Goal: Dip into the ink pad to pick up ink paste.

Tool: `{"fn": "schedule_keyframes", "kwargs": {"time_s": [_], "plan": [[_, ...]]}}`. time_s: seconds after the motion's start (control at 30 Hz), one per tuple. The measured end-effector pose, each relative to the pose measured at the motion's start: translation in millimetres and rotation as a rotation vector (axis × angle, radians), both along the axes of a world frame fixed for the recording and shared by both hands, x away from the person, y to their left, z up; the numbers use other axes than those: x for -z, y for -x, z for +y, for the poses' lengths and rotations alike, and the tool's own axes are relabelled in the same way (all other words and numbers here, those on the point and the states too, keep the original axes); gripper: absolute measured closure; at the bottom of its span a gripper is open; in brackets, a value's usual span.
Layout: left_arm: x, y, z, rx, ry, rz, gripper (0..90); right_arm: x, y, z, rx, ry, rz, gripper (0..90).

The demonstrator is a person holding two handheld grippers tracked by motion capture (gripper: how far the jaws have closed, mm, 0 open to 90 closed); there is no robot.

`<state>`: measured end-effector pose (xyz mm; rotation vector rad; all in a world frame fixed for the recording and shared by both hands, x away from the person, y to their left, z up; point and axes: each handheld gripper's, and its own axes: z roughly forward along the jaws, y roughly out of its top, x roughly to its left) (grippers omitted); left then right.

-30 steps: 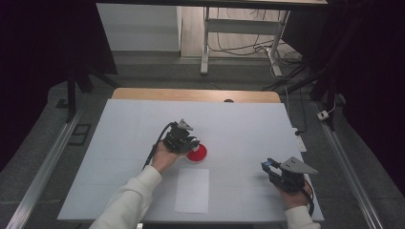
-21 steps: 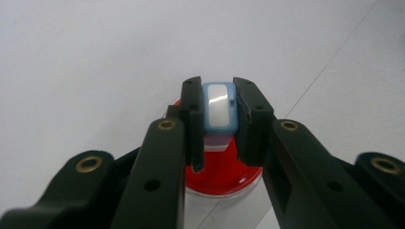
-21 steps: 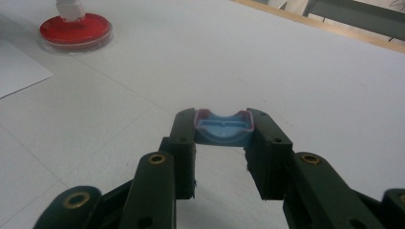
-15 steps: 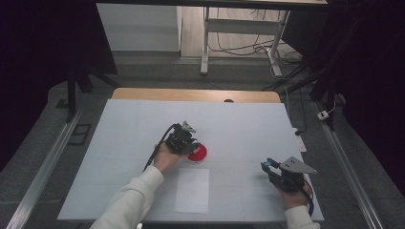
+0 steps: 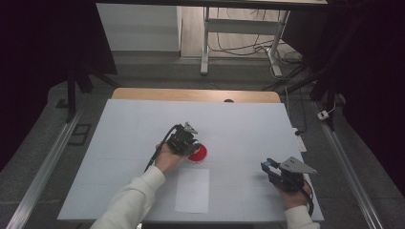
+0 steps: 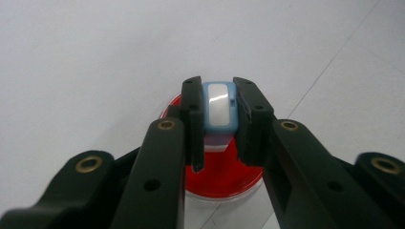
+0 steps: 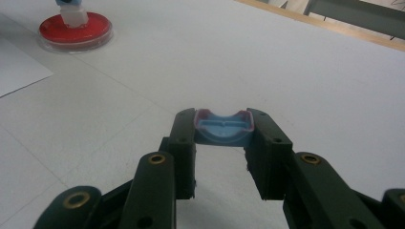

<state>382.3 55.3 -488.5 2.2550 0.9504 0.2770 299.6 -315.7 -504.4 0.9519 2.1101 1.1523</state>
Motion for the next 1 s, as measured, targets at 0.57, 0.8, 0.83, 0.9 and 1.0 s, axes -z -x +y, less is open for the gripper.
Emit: {"fn": "schedule_keyframes", "kwargs": {"time_s": [0.57,0.8,0.83,0.9,1.0], "plan": [[0.1,-0.7,-7.3,0.012,-0.069,0.011,75.3,0.4,-0.3,0.5,-0.001,0.001,0.001,64.6],[0.1,-2.2,-7.5,0.009,-0.071,0.025,75.4,0.6,-0.4,1.1,-0.003,0.002,0.002,64.6],[0.0,-2.3,-7.6,0.009,-0.071,0.025,75.4,0.9,-0.6,1.3,-0.005,-0.002,0.001,64.6],[0.2,-2.2,-8.1,0.009,-0.073,0.022,75.4,0.8,-0.5,1.4,-0.002,0.003,0.003,64.6],[0.4,-1.7,-7.9,0.006,-0.071,0.022,75.4,0.9,-0.4,1.6,-0.004,-0.001,0.002,64.6]]}}
